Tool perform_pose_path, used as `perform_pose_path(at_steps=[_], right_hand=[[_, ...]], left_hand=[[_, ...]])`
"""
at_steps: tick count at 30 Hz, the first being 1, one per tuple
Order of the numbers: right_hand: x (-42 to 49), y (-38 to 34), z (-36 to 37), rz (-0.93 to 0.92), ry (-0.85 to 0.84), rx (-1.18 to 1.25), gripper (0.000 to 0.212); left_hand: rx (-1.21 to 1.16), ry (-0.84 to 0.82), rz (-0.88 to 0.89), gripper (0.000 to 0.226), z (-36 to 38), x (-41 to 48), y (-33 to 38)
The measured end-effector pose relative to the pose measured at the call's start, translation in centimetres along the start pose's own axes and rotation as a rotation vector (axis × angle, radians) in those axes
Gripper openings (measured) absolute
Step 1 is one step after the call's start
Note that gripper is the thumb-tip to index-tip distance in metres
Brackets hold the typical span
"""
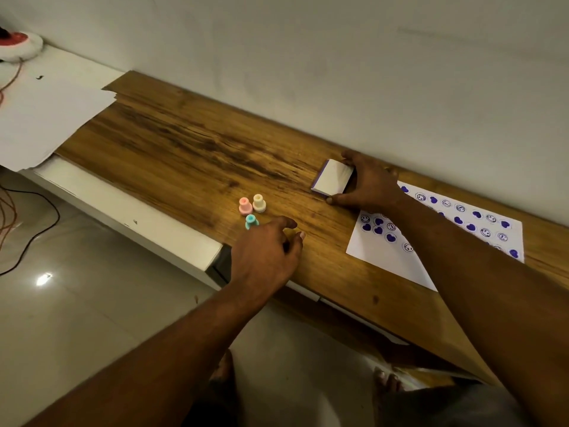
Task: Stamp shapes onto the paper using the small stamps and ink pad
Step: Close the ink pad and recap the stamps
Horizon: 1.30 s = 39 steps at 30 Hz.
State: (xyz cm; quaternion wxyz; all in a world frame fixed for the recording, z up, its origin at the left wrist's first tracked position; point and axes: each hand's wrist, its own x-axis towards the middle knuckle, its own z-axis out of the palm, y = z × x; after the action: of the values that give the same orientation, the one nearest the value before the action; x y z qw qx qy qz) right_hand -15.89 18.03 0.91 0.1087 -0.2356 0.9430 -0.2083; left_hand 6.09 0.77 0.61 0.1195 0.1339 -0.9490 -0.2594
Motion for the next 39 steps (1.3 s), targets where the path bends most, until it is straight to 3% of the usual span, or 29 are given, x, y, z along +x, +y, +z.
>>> perform_pose_path(at_steps=[3,6,8,11,14,23,27,32,39], right_hand=[[-0.2,-0.3,-0.2,-0.013,-0.025,-0.022,0.119],[-0.6,-2.0,-0.8,-0.067,0.149,-0.006,0.109],[-0.7,-4.1,-1.0,-0.211,0.26,0.007,0.09],[-0.6,-8.1,-0.2,-0.42,0.1,0.032,0.066],[-0.7,-10.8,1.8,-0.456,-0.032,-0.046,0.057],[0.7,-12.2,4.9,-0.42,-0.077,-0.065,0.038],[2.9,-11.9,4.7,-0.346,0.067,-0.085,0.035],[6.0,-9.2,3.4,-0.114,0.258,-0.153,0.038],[7.7,-6.3,2.5,0.052,0.269,-0.178,0.037]], left_hand=[[-0.017,0.017,0.003,0.037,-0.3,0.0,0.0],[-0.055,0.11,-0.005,0.03,-1.4,0.2,-0.7],[-0.103,0.189,-0.053,0.025,-2.3,0.6,-1.8],[-0.166,0.286,-0.176,0.024,-3.2,1.4,-3.9],[-0.183,0.336,-0.243,0.027,-3.4,1.9,-5.7],[-0.273,0.224,-0.366,0.024,-2.3,1.7,-8.3],[-0.273,0.231,-0.357,0.025,-1.9,1.7,-8.9],[-0.222,0.22,-0.335,0.027,-1.5,1.7,-9.3],[-0.205,0.211,-0.339,0.028,-1.7,1.7,-8.7]])
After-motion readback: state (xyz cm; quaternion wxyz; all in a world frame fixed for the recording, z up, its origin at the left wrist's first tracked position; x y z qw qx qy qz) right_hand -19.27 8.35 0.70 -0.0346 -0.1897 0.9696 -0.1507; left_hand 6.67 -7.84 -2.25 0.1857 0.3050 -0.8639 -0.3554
